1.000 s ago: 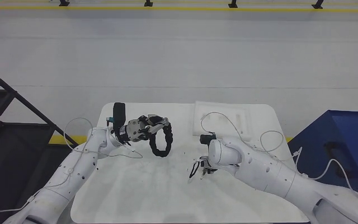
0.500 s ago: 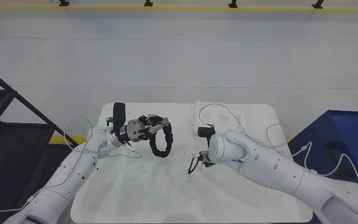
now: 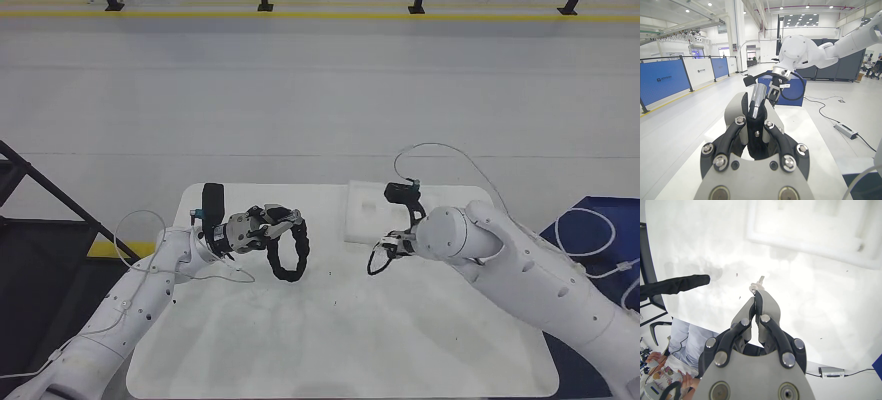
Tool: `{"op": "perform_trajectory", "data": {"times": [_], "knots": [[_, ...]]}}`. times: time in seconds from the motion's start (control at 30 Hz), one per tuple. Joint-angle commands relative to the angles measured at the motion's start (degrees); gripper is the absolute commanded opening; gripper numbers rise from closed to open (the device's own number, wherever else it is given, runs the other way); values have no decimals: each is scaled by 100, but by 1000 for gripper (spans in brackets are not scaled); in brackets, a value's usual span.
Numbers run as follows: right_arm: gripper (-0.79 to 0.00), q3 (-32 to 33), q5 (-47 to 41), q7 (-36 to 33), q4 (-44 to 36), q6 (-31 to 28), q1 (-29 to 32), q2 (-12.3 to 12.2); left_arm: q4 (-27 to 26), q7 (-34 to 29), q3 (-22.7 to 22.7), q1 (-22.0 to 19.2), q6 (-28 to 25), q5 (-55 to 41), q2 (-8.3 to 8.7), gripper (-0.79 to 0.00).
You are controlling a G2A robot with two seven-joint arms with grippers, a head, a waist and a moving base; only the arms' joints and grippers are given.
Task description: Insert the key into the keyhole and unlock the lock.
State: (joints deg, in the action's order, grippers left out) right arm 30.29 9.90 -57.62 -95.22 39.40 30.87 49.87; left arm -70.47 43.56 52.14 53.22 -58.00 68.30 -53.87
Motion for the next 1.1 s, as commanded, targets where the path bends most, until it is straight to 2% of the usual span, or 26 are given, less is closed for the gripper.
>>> {"op": "perform_trajectory", "data": {"times": [0.0, 0.13, 0.37, 0.6, 1.07], "knots": [[-785, 213, 30, -64, 148, -202, 84, -105, 0, 0, 0, 0, 0, 0, 0, -785], [-785, 637, -12, -90, 567, -553, 243, -267, 0, 0, 0, 0, 0, 0, 0, -785], [-785, 891, -115, -118, 1351, -874, 316, -298, 0, 0, 0, 0, 0, 0, 0, -785], [-785, 806, -152, -74, 2183, -1041, 142, -132, 0, 0, 0, 0, 0, 0, 0, -785], [-785, 448, -378, 168, 3451, -1201, -221, 393, 0, 0, 0, 0, 0, 0, 0, -785]]}}
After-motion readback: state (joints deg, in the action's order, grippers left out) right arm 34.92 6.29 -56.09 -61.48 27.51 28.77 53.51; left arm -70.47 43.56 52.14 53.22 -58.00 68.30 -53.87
